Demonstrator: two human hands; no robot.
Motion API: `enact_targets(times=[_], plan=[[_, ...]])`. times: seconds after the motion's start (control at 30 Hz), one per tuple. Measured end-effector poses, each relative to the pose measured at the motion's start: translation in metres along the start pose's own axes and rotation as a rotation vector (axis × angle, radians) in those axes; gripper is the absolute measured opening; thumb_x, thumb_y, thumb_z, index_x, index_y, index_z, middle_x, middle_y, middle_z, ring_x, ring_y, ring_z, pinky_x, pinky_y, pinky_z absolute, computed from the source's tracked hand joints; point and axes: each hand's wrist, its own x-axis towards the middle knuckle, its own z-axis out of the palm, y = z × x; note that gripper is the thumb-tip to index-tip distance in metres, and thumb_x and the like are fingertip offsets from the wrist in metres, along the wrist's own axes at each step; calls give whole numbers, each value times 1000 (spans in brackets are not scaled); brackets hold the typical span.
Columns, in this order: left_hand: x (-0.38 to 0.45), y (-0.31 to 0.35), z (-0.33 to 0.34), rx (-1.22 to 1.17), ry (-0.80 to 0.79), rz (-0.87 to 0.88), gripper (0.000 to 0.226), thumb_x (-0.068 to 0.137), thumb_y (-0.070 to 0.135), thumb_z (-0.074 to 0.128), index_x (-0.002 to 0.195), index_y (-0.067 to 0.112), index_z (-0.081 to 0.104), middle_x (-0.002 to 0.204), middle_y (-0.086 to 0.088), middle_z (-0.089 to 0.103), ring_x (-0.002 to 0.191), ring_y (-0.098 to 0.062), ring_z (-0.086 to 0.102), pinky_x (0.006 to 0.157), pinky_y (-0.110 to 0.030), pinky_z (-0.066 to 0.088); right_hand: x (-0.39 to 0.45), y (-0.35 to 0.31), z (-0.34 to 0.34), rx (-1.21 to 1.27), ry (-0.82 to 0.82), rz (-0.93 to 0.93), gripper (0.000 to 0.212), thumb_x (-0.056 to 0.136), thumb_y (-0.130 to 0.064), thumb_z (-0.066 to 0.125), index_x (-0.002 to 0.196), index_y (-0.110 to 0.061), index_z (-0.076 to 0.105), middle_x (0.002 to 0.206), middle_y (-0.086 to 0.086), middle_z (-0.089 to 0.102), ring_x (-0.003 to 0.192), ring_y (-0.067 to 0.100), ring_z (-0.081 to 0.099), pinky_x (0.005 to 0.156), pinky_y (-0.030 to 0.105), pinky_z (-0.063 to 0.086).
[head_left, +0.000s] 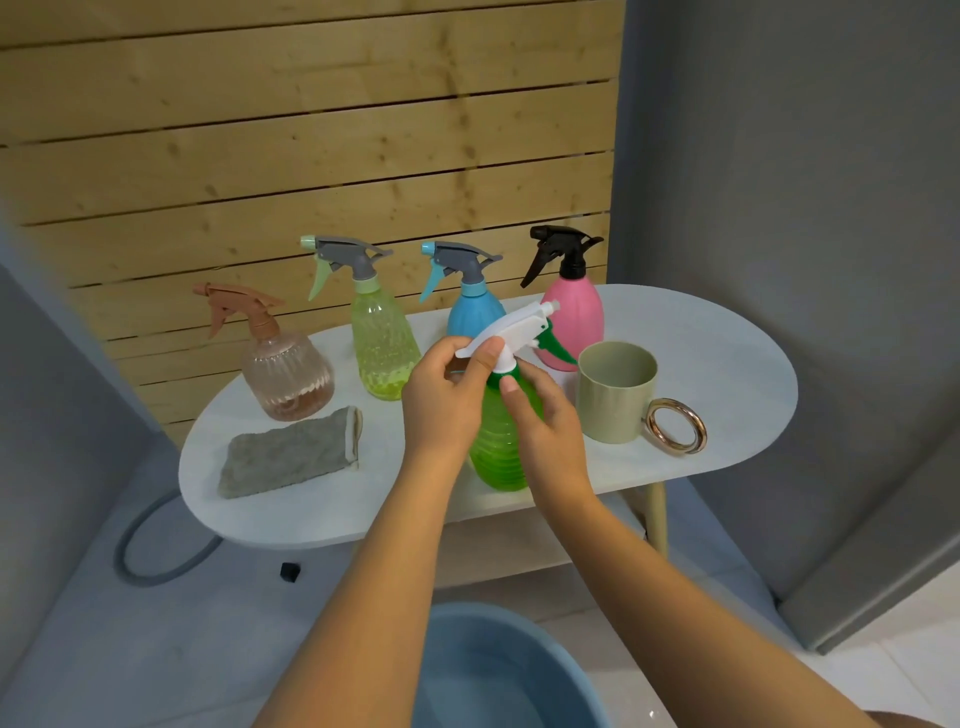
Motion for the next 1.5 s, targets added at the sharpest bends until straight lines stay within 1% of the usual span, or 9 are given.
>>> enact_targets(times=[0.13, 0.27, 0.43, 0.57, 0.77, 0.87, 1.2, 1.37, 1.5], plan=[[1, 0, 0, -21, -4, -7, 14, 89, 34, 63, 80, 23, 63, 63, 7, 61, 66, -11, 56, 65, -34, 47, 3, -4, -2, -1, 49, 2, 28, 81, -19, 72, 97, -27, 51, 101, -15, 57, 97, -8, 52, 88, 22, 42], [0, 0, 0, 0, 15, -3, 16, 89, 34, 62, 82, 20, 63, 69, 6, 61, 66, -10, 54, 60, -22, 42, 0, -3, 3, -78, -18, -14, 34, 87, -42, 59, 120, -32, 58, 120, -17, 58, 118, 2, 48, 99, 26, 40], [-2, 0, -2, 18, -31, -11, 12, 92, 32, 58, 83, 24, 58, 68, 9, 59, 59, 3, 53, 57, -12, 41, 1, -15, 2, -65, 68, 45, 27, 78, -21, 75, 98, -21, 56, 94, -21, 57, 92, -3, 55, 86, 23, 43], [-6, 0, -2, 47, -32, 17, 16, 94, 30, 54, 94, 14, 58, 68, 13, 53, 58, 6, 51, 53, -7, 36, -6, -35, -11, -367, -24, 173, 39, 81, -28, 70, 115, -17, 53, 101, -11, 53, 93, 6, 49, 78, 22, 37], [-4, 0, -4, 77, -70, 24, 18, 94, 31, 54, 88, 14, 55, 60, 10, 43, 53, -2, 41, 48, -11, 31, 9, -83, -35, -700, 144, -321, 23, 83, -26, 65, 96, -13, 50, 95, -1, 47, 88, 18, 44, 68, 25, 29], [-3, 0, -5, 51, -86, 1, 17, 94, 30, 55, 85, 15, 54, 60, 11, 44, 52, 3, 44, 49, -9, 31, 28, -100, -34, -863, -23, -500, 40, 85, -28, 65, 124, -23, 57, 118, 0, 48, 103, 15, 36, 84, 21, 27], [-7, -16, -1, -63, -198, -77, 20, 87, 24, 66, 107, 22, 60, 116, 1, 65, 113, -12, 58, 99, -33, 45, 56, -127, -21, -1197, -449, -297, 20, 85, -32, 64, 103, -33, 72, 100, -8, 71, 96, 13, 59, 79, 27, 48], [-13, -26, 5, -17, -240, -85, 44, 72, 41, 65, 114, 30, 55, 115, 9, 63, 111, -11, 56, 95, -31, 45, 57, -137, -5, -1457, -549, -391, 19, 87, -34, 56, 97, -42, 70, 71, -15, 54, 71, 10, 50, 49, 22, 31], [-17, -34, 8, -36, -235, -201, 55, 80, 33, 72, 130, 23, 52, 121, 6, 60, 114, -13, 54, 100, -31, 42, 64, -148, 7, -1371, -726, -112, 23, 90, -21, 51, 98, -17, 72, 63, 0, 70, 50, 12, 63, 56, 21, 51]])
